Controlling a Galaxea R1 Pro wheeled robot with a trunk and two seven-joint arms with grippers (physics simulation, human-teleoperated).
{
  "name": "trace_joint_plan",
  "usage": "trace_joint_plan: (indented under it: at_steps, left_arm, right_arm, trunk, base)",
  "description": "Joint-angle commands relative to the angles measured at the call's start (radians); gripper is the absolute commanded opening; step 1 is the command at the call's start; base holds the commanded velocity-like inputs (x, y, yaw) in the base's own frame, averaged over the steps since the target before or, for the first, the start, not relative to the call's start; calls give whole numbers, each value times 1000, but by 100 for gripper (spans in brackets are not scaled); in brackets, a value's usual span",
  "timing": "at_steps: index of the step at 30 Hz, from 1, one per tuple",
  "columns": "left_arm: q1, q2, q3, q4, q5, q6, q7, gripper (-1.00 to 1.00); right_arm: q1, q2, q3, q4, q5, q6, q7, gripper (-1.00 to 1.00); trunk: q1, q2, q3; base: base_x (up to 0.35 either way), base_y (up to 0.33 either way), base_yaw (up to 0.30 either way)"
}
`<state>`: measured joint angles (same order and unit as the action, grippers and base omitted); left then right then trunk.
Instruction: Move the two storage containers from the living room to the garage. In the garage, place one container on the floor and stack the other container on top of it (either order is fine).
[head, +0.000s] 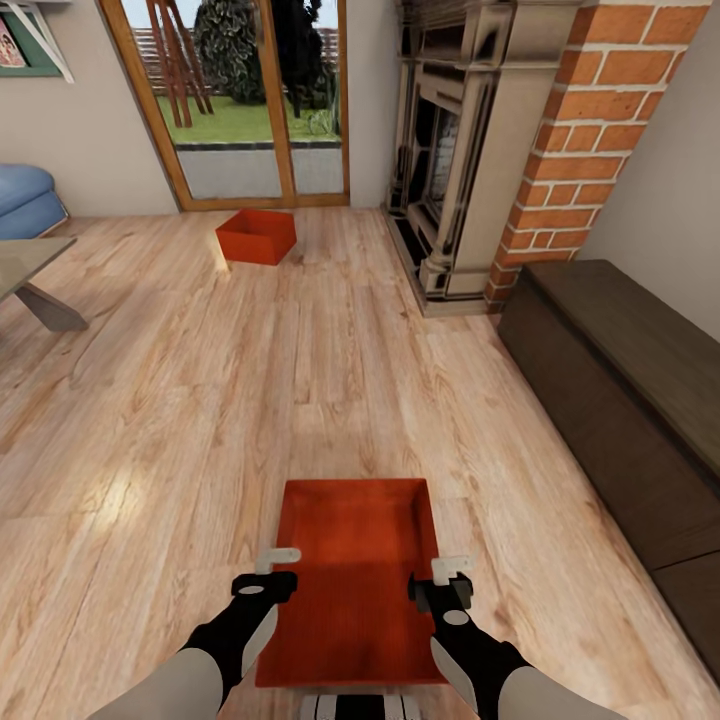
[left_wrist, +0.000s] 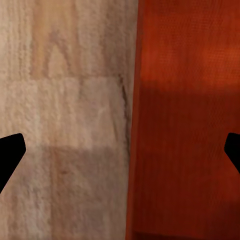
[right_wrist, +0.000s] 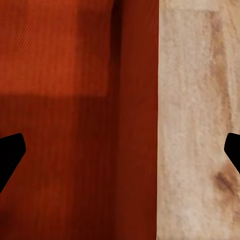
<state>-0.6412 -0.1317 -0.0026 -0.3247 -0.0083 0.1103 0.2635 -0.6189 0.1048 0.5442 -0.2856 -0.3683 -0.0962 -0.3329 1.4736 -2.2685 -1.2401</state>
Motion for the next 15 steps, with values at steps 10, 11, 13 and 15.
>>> trace_joint_plan:
  at_steps: [10,11,13,15]
  left_arm:
    - [0,0,1,-2,-1,6,3,100]
    - [0,0,1,-2,-1,6,3,100]
    - [0,0,1,-2,-1,6,3,100]
    - [0,0,1,-2,-1,6,3,100]
  right_arm:
    - [-1,0,8,0,-11,-5,-5,100]
    - [-1,0,8,0,-11,-5,-5,100]
    - [-1,0,8,1,-11,-5,-5,100]
    - [-1,0,8,1,-11,-5,-5,100]
  trunk:
    - [38,-71,-32]
    - [42,-78,-35]
    - [46,-85,-38]
    - [46,-85,-38]
  base:
    - [0,0,0]
    - [0,0,0]
    - [0,0,0]
    - [0,0,0]
